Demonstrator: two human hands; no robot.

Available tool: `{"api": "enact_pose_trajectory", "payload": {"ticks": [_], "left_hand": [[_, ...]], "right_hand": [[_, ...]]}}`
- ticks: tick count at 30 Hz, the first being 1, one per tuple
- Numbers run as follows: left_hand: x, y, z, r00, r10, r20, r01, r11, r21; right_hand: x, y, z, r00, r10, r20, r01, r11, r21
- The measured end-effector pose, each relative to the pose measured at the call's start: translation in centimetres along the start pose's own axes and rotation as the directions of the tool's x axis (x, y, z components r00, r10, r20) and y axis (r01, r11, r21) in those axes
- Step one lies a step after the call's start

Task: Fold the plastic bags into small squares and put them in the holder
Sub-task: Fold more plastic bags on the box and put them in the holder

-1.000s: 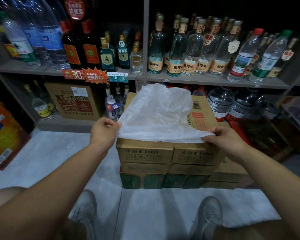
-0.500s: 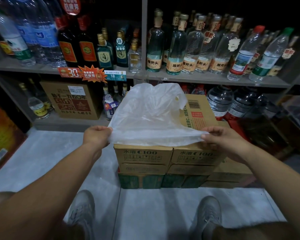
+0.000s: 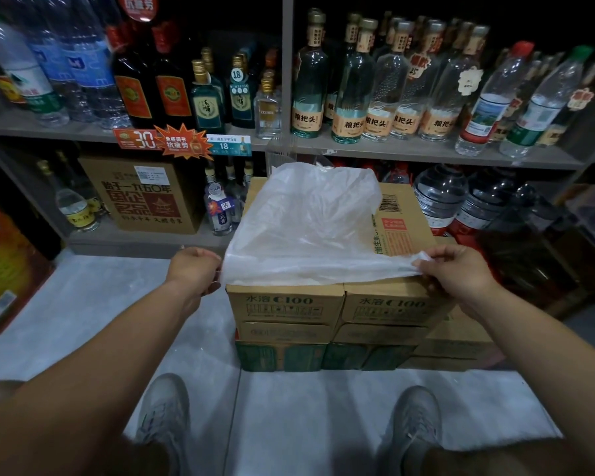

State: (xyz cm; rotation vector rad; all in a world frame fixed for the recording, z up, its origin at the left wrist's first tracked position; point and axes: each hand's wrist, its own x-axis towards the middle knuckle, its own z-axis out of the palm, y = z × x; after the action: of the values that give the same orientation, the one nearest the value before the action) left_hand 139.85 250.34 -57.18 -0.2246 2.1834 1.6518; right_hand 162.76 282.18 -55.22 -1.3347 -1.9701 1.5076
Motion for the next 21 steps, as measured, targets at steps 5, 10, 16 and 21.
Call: {"api": "enact_pose_trajectory", "payload": {"ticks": [5,10,16,21], "left_hand": [[-0.8,0.6,0.3,0.992,0.093,0.088,-0.093,0.996,0.003],[-0.3,0.0,-0.1,0.996,0.065,0.06,-0.069,0.996,0.063],[0.2,0.1,0.0,0.999,0.012,0.042,-0.015,0.998,0.064],[-0.1,1.6,0.5,0.99,0.061,0.124,-0.101,0.931,0.349]], "right_hand": [[-0.2,-0.2,0.2,0.995,0.009,0.098,-0.015,0.998,0.059],[0.3,-0.1,0.3,0.99,0.091,0.111,-0.109,0.98,0.168],[0.7,0.3,0.3,0.992,-0.119,-0.05,0.104,0.966,-0.235],[1.3,-0.8,-0.1,0.967,-0.256,-0.007,0.218,0.836,-0.504]]}}
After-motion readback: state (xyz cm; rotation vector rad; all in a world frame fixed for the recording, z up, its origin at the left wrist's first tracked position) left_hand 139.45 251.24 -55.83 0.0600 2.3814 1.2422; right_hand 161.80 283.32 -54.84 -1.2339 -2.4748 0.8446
